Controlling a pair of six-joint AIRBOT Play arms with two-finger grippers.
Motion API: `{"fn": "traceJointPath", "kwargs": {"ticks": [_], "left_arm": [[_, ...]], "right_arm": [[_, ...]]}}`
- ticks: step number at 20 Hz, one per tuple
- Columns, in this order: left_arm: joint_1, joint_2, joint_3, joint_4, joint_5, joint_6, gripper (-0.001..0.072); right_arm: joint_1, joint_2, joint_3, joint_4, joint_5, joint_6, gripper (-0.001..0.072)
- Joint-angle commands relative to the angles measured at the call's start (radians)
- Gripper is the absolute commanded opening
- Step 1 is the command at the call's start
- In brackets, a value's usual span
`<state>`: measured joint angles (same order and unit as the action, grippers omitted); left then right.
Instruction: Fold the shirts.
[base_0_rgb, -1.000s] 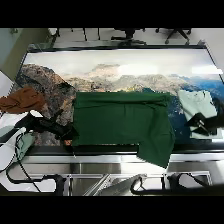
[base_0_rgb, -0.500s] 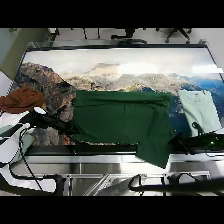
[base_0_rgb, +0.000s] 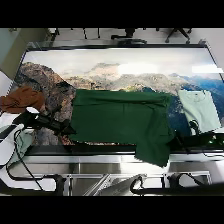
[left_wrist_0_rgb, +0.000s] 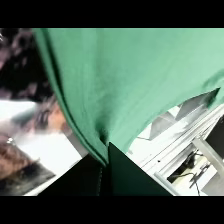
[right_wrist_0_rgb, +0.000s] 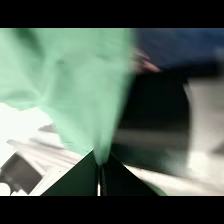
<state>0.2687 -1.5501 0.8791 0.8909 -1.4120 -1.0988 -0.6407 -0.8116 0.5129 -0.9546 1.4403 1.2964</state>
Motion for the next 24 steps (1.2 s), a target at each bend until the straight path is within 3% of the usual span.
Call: {"fn": "traceJointPath", "kwargs": {"ticks": [1,5,8,12,16,20,24], "left_arm": [[0.051,0.077,-0.044,0.099,0.027,-0.041,0.0022],[0.054,0.115,-0.045,0.135,0.024,-0.066,0.0022],[-0.004,0.113,0.014,0.135,0.013,-0.068,0.0022],[-0.093,0.068,0.274,0.134,0.017,-0.12,0.0022],[-0.145,-0.108,0.603,0.129,0.003,-0.173,0.0022],[-0.197,-0.322,0.811,0.131,0.0,-0.178,0.0024],[-0.204,-0.493,0.948,0.129,-0.008,-0.207,0.0029]], "right_arm": [[-0.032,0.127,0.027,-0.171,0.07,0.187,0.0017],[-0.031,0.157,0.031,-0.111,0.064,0.178,0.0018],[-0.031,0.146,0.11,0.168,0.001,0.048,0.0018],[0.014,0.022,0.285,0.422,-0.145,-0.102,0.0018],[0.19,-0.215,0.468,0.453,-0.345,-0.18,0.0018],[0.269,-0.46,0.559,0.451,-0.418,-0.237,0.0018],[0.276,-0.561,0.562,0.452,-0.473,-0.275,0.0018]]}}
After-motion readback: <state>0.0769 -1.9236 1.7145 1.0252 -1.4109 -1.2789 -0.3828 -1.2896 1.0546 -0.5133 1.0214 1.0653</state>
